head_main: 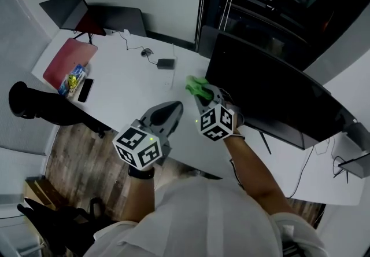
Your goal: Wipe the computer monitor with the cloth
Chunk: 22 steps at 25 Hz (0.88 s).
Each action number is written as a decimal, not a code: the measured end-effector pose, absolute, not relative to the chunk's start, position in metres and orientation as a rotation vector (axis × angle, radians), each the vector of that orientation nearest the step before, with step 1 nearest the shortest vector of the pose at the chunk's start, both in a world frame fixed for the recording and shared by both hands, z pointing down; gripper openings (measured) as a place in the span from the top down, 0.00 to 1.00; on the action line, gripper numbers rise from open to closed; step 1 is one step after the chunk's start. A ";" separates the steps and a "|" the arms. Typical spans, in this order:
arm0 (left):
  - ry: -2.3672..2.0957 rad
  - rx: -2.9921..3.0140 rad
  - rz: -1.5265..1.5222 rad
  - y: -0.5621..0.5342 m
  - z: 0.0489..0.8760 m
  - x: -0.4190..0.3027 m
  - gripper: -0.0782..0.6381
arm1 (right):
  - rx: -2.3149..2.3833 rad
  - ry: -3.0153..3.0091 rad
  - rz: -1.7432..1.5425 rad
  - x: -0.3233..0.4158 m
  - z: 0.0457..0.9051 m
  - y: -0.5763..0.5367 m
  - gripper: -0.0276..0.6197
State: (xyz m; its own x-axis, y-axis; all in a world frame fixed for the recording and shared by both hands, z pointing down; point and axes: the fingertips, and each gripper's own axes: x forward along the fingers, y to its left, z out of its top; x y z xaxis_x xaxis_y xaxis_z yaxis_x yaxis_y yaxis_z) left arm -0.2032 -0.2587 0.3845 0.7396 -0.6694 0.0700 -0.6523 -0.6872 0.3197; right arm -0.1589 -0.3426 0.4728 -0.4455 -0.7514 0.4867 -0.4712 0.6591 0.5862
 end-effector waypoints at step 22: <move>-1.039 2.592 -0.024 -0.256 0.397 -0.215 0.87 | 0.779 -2.048 -0.324 -0.164 0.564 -0.324 0.84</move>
